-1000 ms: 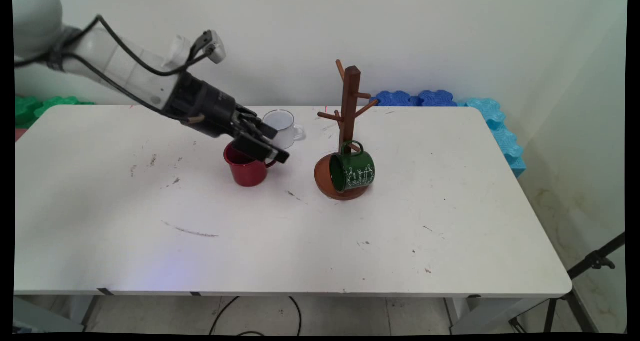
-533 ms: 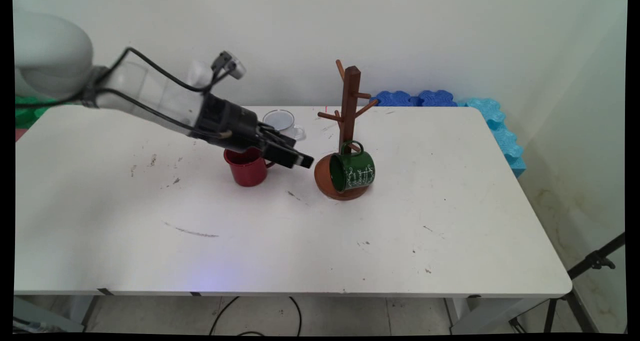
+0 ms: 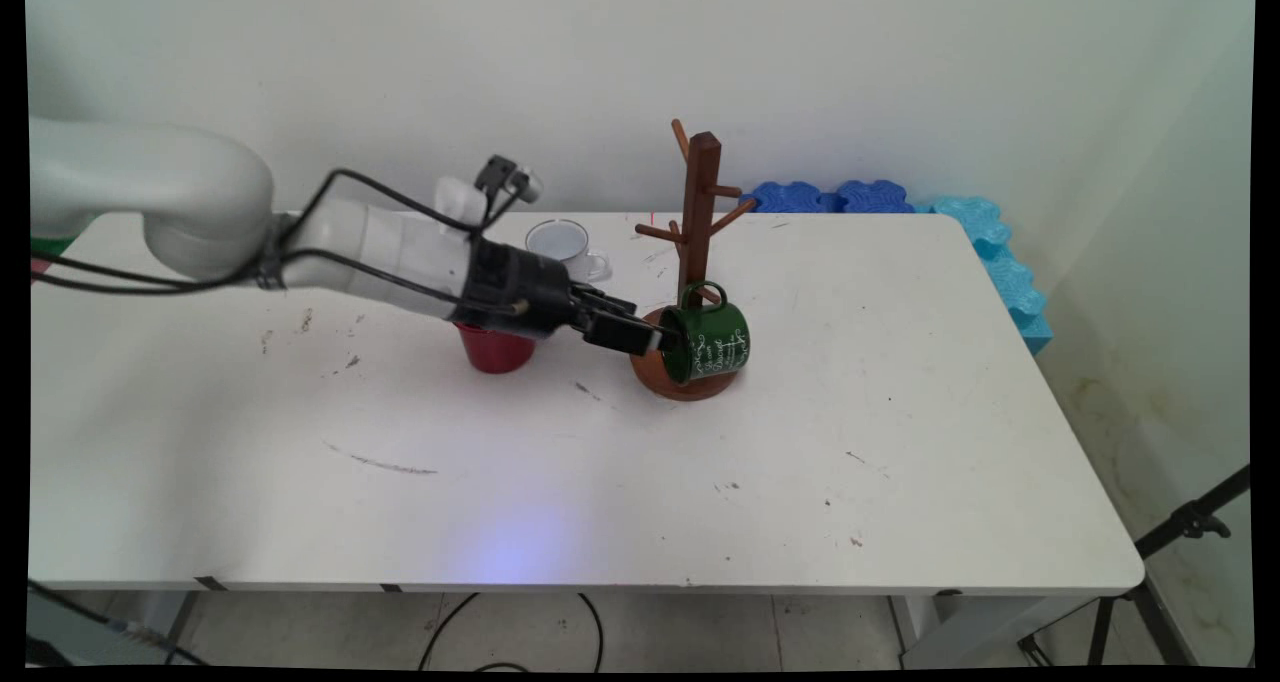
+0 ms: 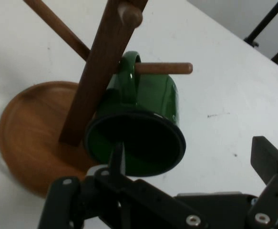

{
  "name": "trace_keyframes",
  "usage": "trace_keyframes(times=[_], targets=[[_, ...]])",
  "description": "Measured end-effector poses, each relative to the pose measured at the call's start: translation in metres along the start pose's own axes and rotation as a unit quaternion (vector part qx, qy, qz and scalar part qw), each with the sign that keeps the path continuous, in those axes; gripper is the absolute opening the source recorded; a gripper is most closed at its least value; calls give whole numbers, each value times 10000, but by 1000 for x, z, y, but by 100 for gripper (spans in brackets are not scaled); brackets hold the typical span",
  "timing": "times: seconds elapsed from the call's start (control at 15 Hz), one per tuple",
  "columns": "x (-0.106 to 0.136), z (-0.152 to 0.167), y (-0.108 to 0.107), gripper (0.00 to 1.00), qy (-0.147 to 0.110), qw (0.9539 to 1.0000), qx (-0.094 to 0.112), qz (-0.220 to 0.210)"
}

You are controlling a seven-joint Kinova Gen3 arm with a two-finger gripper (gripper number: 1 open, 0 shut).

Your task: Pick up the green mug from the rack

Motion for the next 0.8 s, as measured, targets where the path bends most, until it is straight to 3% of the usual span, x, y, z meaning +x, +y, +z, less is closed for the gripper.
trace_keyframes(times=[0.8], targets=[[-41, 58, 4, 100, 528, 9984, -131, -120]])
